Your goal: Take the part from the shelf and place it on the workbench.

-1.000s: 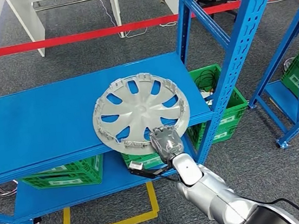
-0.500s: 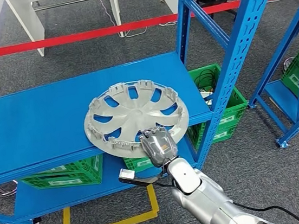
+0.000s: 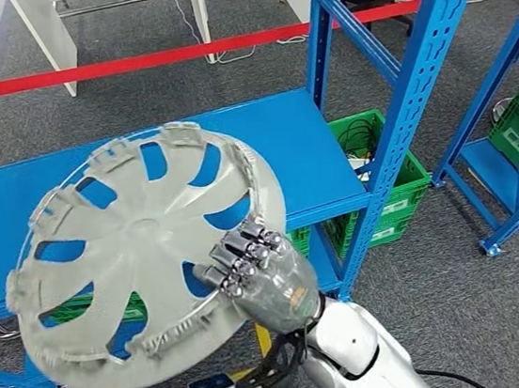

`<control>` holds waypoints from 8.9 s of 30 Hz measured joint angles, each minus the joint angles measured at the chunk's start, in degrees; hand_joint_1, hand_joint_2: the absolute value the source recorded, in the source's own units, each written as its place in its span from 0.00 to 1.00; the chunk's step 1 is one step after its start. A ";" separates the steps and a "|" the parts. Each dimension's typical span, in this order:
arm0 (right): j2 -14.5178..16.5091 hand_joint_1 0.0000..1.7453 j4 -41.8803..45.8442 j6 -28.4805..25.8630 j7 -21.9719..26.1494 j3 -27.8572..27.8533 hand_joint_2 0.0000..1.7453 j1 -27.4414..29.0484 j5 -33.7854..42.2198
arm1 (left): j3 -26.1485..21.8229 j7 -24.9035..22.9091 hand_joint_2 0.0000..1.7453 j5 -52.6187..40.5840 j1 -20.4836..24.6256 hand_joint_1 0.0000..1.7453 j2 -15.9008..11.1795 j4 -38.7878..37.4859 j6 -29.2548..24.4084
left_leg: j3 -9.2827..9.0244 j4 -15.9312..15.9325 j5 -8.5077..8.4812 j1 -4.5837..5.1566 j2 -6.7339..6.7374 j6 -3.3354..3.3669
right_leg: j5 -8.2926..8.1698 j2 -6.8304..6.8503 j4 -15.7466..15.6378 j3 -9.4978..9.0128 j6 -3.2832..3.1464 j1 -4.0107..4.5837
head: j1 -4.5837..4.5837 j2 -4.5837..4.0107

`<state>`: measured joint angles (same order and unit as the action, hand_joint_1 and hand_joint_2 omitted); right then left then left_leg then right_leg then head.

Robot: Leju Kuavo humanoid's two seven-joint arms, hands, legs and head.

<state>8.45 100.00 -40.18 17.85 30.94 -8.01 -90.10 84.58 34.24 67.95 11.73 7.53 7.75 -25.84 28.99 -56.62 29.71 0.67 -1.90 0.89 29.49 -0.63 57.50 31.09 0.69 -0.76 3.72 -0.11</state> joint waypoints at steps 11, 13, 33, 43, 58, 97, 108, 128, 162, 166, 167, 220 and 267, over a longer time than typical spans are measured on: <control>1.79 1.00 15.36 0.30 4.66 0.33 1.00 3.23 -0.35 | -1.11 -1.56 1.00 1.59 -0.19 0.00 -0.47 0.01 0.25 | -0.03 -0.04 -0.01 0.01 0.01 0.01 | -0.04 -0.01 0.00 -0.05 0.03 -0.01 | -0.01 0.00; 1.82 1.00 16.67 0.42 4.64 0.25 1.00 3.41 -0.64 | -1.34 -2.77 1.00 1.83 -0.18 0.00 -0.48 0.01 0.06 | -0.03 -0.05 -0.01 0.01 0.02 0.00 | -0.05 -0.02 0.00 -0.05 0.04 -0.01 | -0.03 0.00; 0.17 1.00 26.78 0.87 0.76 -2.55 1.00 8.10 -3.12 | -2.16 -8.16 1.00 4.73 -2.69 0.00 -2.49 -0.02 -4.02 | -0.05 -0.07 0.00 0.01 0.03 0.01 | -0.05 -0.05 -0.01 -0.06 0.04 0.00 | -0.08 0.00; -1.70 1.00 27.14 1.11 -2.44 -1.72 1.00 8.50 -3.13 | -4.97 -19.83 1.00 10.17 -4.57 0.00 -3.81 -0.02 0.92 | -0.05 -0.06 0.00 0.01 0.03 0.01 | -0.05 -0.05 -0.01 -0.05 0.04 0.00 | -0.09 0.00; -2.77 1.00 27.12 1.21 -5.83 -1.26 1.00 10.18 -3.06 | -6.55 -26.57 1.00 10.61 -5.05 0.00 -4.14 -0.02 2.63 | -0.05 -0.06 0.00 0.01 0.03 0.01 | -0.05 -0.05 -0.01 -0.06 0.04 0.00 | -0.09 0.00; -2.07 1.00 29.31 1.23 -5.37 -3.19 1.00 11.14 -2.71 | 3.09 -32.80 1.00 -2.62 -3.35 0.00 -3.22 -0.39 2.43 | -3.27 -2.17 3.60 -0.77 1.14 -1.46 | -3.93 1.13 2.22 5.66 -0.58 -0.15 | -0.34 0.00; -1.96 1.00 29.57 1.23 -5.37 -3.69 1.00 11.54 -2.72 | 0.95 -33.73 1.00 5.98 -3.68 0.00 -2.76 -0.38 5.72 | 1.83 -0.03 -1.92 -0.23 1.83 1.36 | 5.50 0.76 17.47 9.52 1.56 -0.24 | -0.08 0.00; -3.09 1.00 29.48 1.25 -8.93 -2.21 1.00 11.00 -2.62 | -17.58 -38.94 1.00 16.68 -5.46 0.00 -2.34 -0.37 19.74 | -1.05 -3.15 1.63 -1.92 1.61 -3.03 | -3.48 1.62 1.13 4.27 0.03 -0.01 | -0.18 0.00; -3.47 1.00 28.87 1.27 -8.82 -1.67 1.00 9.88 -2.24 | -11.81 -40.93 1.00 12.30 -4.86 0.00 -3.22 -0.45 16.78 | -0.92 -1.78 1.58 -1.61 1.58 -1.91 | -3.58 1.60 1.71 4.69 0.71 0.28 | 1.73 0.00; -3.47 1.00 28.81 1.27 -8.72 -1.66 1.00 9.82 -2.13 | -11.13 -41.07 1.00 11.52 -4.87 0.00 -3.26 -0.45 16.24 | 1.67 -1.72 -0.66 -1.51 1.94 0.36 | 4.46 0.95 9.35 7.60 1.45 0.11 | 1.96 0.00; -3.47 1.00 28.79 1.27 -8.68 -1.66 1.00 9.79 -2.11 | -10.91 -41.11 1.00 11.36 -4.82 0.00 -3.28 -0.45 16.12 | 2.42 -1.76 -1.26 -1.37 1.98 0.58 | 6.69 0.89 13.13 8.35 1.44 0.13 | 2.00 0.00; -1.35 1.00 28.19 1.27 -5.51 -1.93 1.00 9.10 -1.85 | -6.27 -41.36 1.00 8.80 -4.19 0.00 -3.77 -0.45 15.13 | 0.95 -4.49 -1.12 -0.57 1.89 -1.54 | 0.94 1.34 0.14 -1.90 -1.15 1.14 | 1.26 0.01; -1.70 1.00 27.91 1.27 -7.26 -0.69 1.00 8.04 -1.99 | -3.57 -41.55 1.00 8.62 -4.22 0.00 -3.79 -0.46 15.96 | 0.10 -1.18 0.05 -0.56 7.06 -0.07 | -1.63 5.47 0.67 1.46 0.70 1.33 | 1.77 0.02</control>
<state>6.75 127.91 -38.91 10.59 30.26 0.02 -92.08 81.00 -7.31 76.56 7.52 3.74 7.29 -9.88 29.09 -57.81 29.76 0.11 5.16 0.81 27.87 4.84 58.16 32.55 1.39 0.57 5.49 -0.09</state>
